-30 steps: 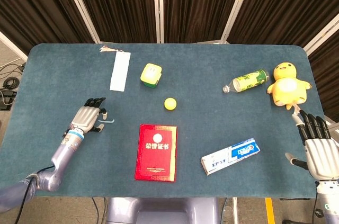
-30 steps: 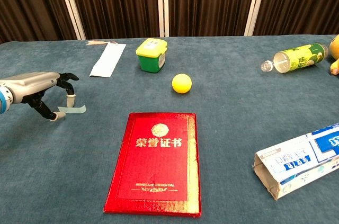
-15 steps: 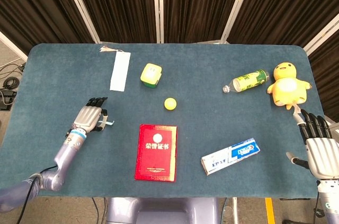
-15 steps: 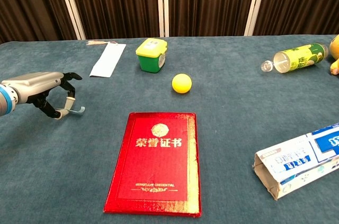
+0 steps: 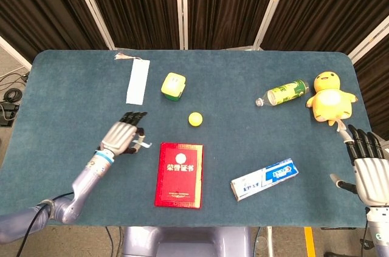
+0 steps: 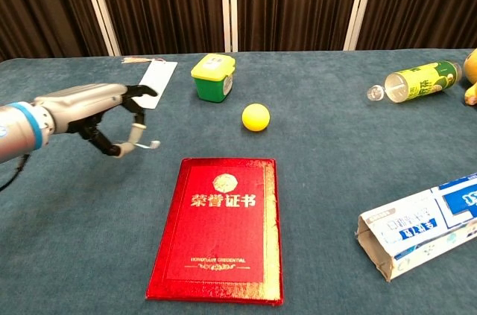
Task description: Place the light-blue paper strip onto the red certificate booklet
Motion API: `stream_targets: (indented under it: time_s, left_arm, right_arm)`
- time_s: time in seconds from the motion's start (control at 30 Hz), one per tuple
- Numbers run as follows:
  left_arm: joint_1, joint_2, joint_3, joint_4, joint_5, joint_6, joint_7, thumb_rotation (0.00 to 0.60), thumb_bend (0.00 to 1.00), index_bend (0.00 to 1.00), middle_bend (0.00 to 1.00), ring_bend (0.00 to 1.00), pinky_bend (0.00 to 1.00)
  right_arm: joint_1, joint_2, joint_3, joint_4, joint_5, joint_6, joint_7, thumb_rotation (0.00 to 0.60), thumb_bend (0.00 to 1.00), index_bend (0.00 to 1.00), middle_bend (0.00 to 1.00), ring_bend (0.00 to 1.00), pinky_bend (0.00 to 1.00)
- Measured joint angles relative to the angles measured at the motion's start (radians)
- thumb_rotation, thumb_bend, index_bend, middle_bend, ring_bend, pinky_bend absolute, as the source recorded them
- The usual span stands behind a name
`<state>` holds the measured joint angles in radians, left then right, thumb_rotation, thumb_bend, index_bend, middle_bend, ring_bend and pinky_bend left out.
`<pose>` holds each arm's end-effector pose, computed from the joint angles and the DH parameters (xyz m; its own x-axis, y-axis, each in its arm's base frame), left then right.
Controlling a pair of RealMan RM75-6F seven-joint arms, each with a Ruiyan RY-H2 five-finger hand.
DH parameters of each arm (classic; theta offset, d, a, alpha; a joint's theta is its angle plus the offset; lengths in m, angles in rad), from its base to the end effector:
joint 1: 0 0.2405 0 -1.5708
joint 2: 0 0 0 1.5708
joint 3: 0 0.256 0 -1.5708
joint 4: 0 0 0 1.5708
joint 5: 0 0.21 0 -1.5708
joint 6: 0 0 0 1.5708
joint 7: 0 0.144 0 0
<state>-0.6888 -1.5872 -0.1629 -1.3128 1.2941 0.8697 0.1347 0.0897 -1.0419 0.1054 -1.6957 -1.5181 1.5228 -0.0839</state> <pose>-0.1806 0.3439 -0.0297 0.4366 0.3171 0.8419 0.8663 -0.4006 -0.2984 -0.2890 -0.1922 0.1873 0.4592 0.0946 0.8833 -0.8851 -0.0355 0.4640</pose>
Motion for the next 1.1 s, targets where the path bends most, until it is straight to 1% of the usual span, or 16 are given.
stream_targets:
  time_s: [0.13,0.3,0.43,0.67,0.7,0.73,0.77,0.8,0.83,0.87,0.9,0.93,0.97,1.1]
  left_arm:
    - [-0.047,-0.009,0.001,-0.038,0.031,-0.009,0.057,0.600,0.45,0.68,0.00,0.00,0.00]
    - [-0.089,-0.048,0.017,-0.047,0.095,-0.017,0.084,0.600,0.45,0.68,0.00,0.00,0.00]
    - [-0.129,-0.093,0.042,-0.027,0.147,-0.029,0.114,0.600,0.45,0.68,0.00,0.00,0.00]
    - [-0.161,-0.142,0.070,0.032,0.198,-0.026,0.155,0.600,0.43,0.67,0.00,0.00,0.00]
    - [-0.163,-0.145,0.073,0.038,0.201,-0.025,0.156,0.600,0.39,0.65,0.00,0.00,0.00]
    - [-0.165,-0.150,0.077,0.048,0.207,-0.023,0.159,0.600,0.32,0.60,0.00,0.00,0.00]
    - [-0.167,-0.153,0.081,0.055,0.212,-0.021,0.161,0.600,0.24,0.54,0.00,0.00,0.00]
    - [-0.169,-0.155,0.085,0.061,0.216,-0.020,0.163,0.600,0.12,0.39,0.00,0.00,0.00]
    - [-0.171,-0.157,0.091,0.068,0.222,-0.018,0.163,0.600,0.05,0.25,0.00,0.00,0.00]
    - [-0.173,-0.157,0.094,0.071,0.225,-0.017,0.163,0.600,0.01,0.14,0.00,0.00,0.00]
    - [-0.173,-0.156,0.095,0.071,0.226,-0.016,0.161,0.600,0.00,0.04,0.00,0.00,0.00]
    - [-0.173,-0.153,0.095,0.070,0.227,-0.012,0.156,0.600,0.00,0.01,0.00,0.00,0.00]
    - [-0.172,-0.150,0.095,0.067,0.227,-0.007,0.150,0.600,0.00,0.00,0.00,0.00,0.00]
    - [-0.166,-0.127,0.090,0.046,0.233,0.027,0.116,0.600,0.00,0.00,0.00,0.00,0.00]
  right_arm:
    - [-0.002,0.003,0.003,0.000,0.004,0.005,0.005,0.600,0.00,0.06,0.00,0.00,0.00]
    - [-0.004,0.006,0.006,0.002,0.011,0.008,0.013,0.600,0.00,0.06,0.00,0.00,0.00]
    - [-0.006,0.010,0.009,0.003,0.014,0.013,0.022,0.600,0.00,0.06,0.00,0.00,0.00]
    - [-0.008,0.014,0.014,0.008,0.024,0.017,0.035,0.600,0.00,0.06,0.00,0.00,0.00]
    - [-0.009,0.014,0.015,0.008,0.026,0.017,0.035,0.600,0.00,0.06,0.00,0.00,0.00]
    - [-0.009,0.014,0.017,0.009,0.027,0.018,0.034,0.600,0.00,0.06,0.00,0.00,0.00]
    - [-0.009,0.013,0.017,0.010,0.029,0.019,0.034,0.600,0.00,0.06,0.00,0.00,0.00]
    - [-0.009,0.013,0.018,0.010,0.030,0.019,0.035,0.600,0.00,0.06,0.00,0.00,0.00]
    - [-0.009,0.013,0.018,0.011,0.030,0.019,0.037,0.600,0.00,0.06,0.00,0.00,0.00]
    - [-0.009,0.013,0.018,0.011,0.030,0.018,0.037,0.600,0.00,0.06,0.00,0.00,0.00]
    - [-0.009,0.013,0.018,0.012,0.030,0.017,0.037,0.600,0.00,0.06,0.00,0.00,0.00]
    - [-0.008,0.013,0.017,0.012,0.030,0.015,0.038,0.600,0.00,0.06,0.00,0.00,0.00]
    - [-0.008,0.013,0.017,0.012,0.029,0.014,0.039,0.600,0.00,0.06,0.00,0.00,0.00]
    - [-0.006,0.013,0.015,0.011,0.025,0.013,0.038,0.600,0.00,0.06,0.00,0.00,0.00]
